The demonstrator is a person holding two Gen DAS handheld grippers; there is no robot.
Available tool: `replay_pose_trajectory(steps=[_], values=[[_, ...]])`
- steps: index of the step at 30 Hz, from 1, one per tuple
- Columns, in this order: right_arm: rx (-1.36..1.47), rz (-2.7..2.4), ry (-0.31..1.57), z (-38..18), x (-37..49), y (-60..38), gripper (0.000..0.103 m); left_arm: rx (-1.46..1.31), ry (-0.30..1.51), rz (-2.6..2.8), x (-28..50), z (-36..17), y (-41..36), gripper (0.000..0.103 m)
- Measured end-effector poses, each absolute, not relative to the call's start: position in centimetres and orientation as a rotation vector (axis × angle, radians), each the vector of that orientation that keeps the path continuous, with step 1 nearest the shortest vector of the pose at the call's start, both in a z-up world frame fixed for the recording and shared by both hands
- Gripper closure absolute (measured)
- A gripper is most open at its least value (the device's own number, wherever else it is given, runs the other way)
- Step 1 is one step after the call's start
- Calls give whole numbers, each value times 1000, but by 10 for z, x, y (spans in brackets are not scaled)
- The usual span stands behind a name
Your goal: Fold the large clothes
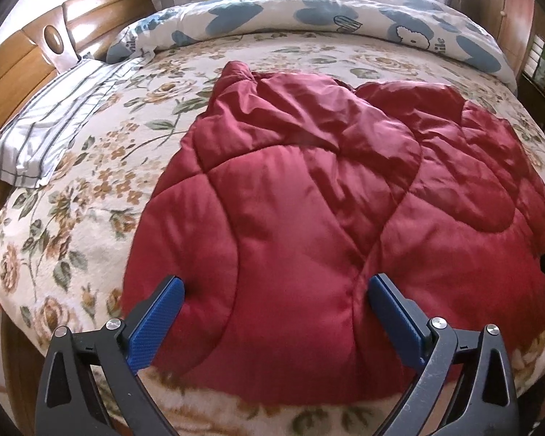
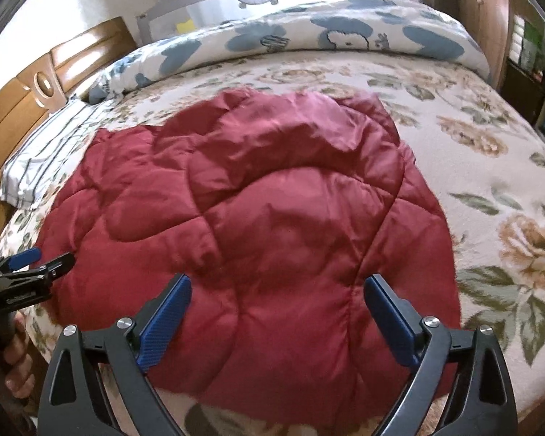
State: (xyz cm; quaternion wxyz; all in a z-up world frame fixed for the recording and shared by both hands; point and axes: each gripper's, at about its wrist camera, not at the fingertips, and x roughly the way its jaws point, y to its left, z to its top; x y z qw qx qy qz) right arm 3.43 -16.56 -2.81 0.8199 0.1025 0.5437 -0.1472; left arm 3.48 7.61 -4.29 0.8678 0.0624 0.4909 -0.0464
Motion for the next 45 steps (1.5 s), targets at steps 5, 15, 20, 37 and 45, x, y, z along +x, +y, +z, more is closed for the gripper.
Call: replay_pose_trajectory(steps=[5, 15, 20, 37, 45], values=[[195, -258, 1160, -13, 23, -146, 6, 130, 1037, -93, 15, -35, 84, 1], [198, -208, 1214, -18, -10, -122, 6, 200, 1040, -74, -19, -37, 83, 1], [202, -209, 1230, -20, -22, -117, 6, 214, 1038, -81, -26, -35, 83, 1], [143, -141, 1178, 31, -17, -94, 2, 226, 980, -104, -55, 12, 88, 1], [166, -155, 1179, 25, -7, -103, 1, 205, 976, -102, -51, 18, 88, 1]])
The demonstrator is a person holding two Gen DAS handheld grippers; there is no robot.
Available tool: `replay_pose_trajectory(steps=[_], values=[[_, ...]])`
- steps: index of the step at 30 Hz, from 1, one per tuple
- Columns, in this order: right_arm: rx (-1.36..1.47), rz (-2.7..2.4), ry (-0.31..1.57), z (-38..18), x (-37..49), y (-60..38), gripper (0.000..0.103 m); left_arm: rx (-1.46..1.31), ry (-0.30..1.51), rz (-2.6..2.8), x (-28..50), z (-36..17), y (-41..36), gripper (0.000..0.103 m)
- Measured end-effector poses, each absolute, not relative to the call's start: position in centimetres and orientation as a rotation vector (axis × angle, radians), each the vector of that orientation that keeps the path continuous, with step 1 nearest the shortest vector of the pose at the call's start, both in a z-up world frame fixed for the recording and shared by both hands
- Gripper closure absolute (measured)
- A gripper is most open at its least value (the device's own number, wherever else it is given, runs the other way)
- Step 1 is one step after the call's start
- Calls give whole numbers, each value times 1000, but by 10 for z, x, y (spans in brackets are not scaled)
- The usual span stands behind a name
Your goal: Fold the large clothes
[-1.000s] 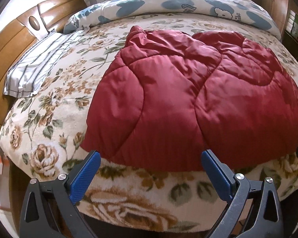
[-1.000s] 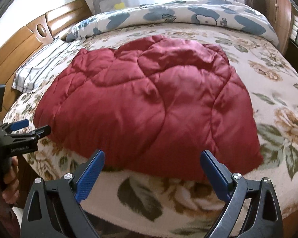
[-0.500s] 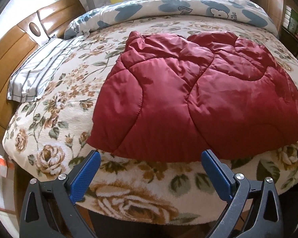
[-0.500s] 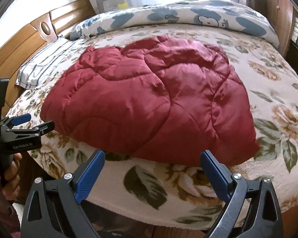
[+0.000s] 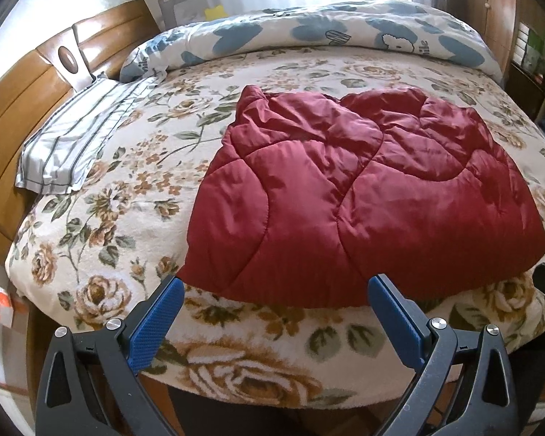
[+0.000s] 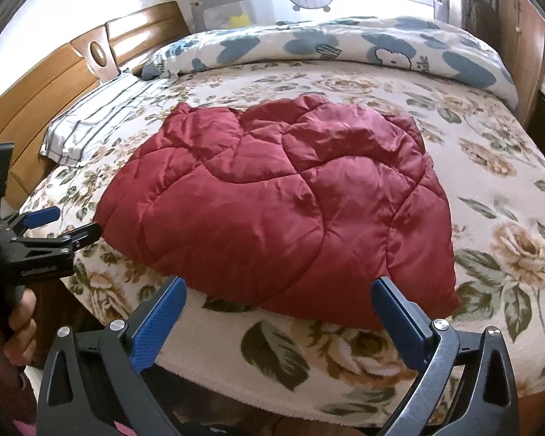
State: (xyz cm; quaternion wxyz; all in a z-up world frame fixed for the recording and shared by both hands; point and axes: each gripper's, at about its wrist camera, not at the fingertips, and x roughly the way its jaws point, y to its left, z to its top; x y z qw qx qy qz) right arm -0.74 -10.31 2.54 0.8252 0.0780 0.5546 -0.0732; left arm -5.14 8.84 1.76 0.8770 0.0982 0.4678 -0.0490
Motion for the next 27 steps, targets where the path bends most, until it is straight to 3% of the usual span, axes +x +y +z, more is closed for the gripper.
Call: replay_pose_trajectory(steps=[27], values=[[193, -165, 1201, 3, 18, -108, 1, 180, 987, -112, -25, 10, 72, 1]])
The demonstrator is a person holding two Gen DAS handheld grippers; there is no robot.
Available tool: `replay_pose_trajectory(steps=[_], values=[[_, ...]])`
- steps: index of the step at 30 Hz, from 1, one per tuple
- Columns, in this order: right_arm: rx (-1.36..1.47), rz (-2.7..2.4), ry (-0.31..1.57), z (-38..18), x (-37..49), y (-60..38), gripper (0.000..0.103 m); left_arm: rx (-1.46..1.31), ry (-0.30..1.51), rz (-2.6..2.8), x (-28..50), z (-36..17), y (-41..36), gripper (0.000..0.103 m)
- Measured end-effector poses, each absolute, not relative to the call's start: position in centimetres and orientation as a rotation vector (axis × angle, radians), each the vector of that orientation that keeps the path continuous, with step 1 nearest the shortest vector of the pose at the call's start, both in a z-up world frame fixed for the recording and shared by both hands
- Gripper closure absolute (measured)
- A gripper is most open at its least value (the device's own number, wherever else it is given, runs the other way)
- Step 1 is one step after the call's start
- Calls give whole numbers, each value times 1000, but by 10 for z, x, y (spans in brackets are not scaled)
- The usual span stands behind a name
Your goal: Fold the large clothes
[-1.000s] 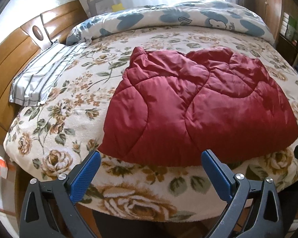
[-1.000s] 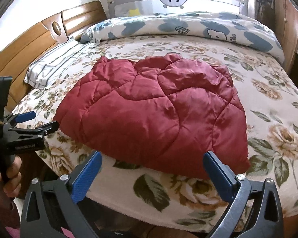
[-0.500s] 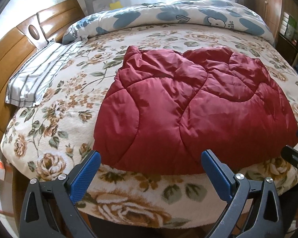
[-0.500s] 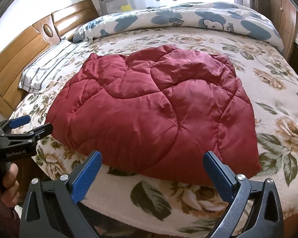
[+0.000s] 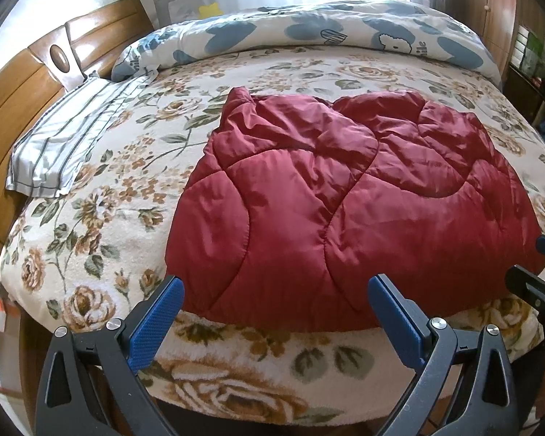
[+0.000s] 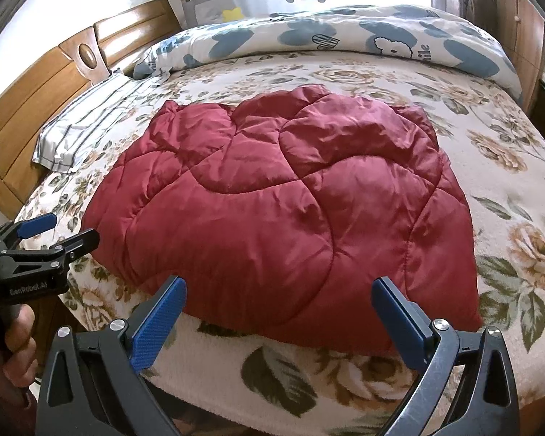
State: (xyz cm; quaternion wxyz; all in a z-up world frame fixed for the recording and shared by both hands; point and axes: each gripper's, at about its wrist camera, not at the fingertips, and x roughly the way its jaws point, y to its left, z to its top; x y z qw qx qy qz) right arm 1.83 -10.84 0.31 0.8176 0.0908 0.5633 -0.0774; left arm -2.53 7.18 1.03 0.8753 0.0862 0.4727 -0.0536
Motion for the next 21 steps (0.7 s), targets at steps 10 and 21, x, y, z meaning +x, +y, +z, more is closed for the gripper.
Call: replay_pose_trajectory(steps=[10, 21], values=[[196, -164, 1199, 4, 21, -109, 1, 176, 994, -120, -22, 8, 69, 1], [199, -163, 1198, 4, 23, -109, 1, 173, 998, -117, -20, 7, 68, 1]])
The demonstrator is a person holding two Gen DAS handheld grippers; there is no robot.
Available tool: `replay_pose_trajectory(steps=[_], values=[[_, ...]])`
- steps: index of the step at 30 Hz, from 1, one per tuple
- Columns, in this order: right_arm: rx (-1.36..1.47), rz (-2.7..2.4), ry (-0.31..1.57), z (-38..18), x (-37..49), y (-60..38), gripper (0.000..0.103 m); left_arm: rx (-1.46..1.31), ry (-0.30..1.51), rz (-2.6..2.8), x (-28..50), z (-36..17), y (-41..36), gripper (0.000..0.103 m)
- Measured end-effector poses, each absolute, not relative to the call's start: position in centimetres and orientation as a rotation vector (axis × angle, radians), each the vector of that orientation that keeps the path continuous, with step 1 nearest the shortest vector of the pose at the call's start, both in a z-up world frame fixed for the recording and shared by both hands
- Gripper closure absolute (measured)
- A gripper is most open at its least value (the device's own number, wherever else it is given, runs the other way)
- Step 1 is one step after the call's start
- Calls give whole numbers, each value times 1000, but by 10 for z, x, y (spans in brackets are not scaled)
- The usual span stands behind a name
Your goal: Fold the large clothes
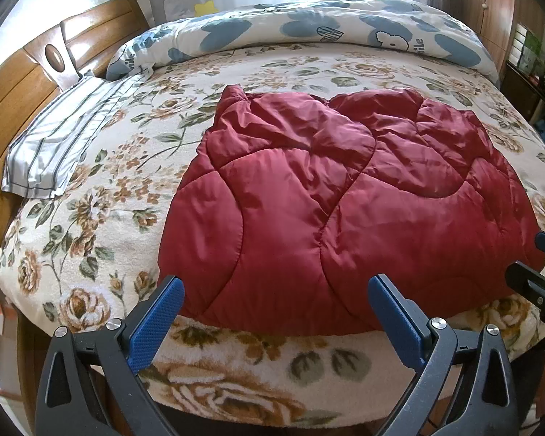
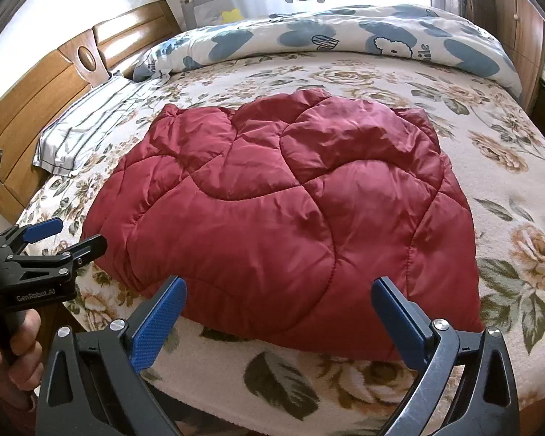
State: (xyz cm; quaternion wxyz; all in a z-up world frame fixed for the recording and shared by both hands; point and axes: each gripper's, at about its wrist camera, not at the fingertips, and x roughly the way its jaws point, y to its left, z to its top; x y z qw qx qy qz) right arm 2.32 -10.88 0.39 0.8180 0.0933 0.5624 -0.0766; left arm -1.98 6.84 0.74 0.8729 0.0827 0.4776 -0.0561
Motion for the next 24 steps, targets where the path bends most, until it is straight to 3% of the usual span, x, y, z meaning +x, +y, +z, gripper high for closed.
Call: replay_pose_trajectory(steps=[24], values=[[202, -169, 1191, 6, 25, -112, 1, 185, 976, -110, -17, 8, 65, 1]])
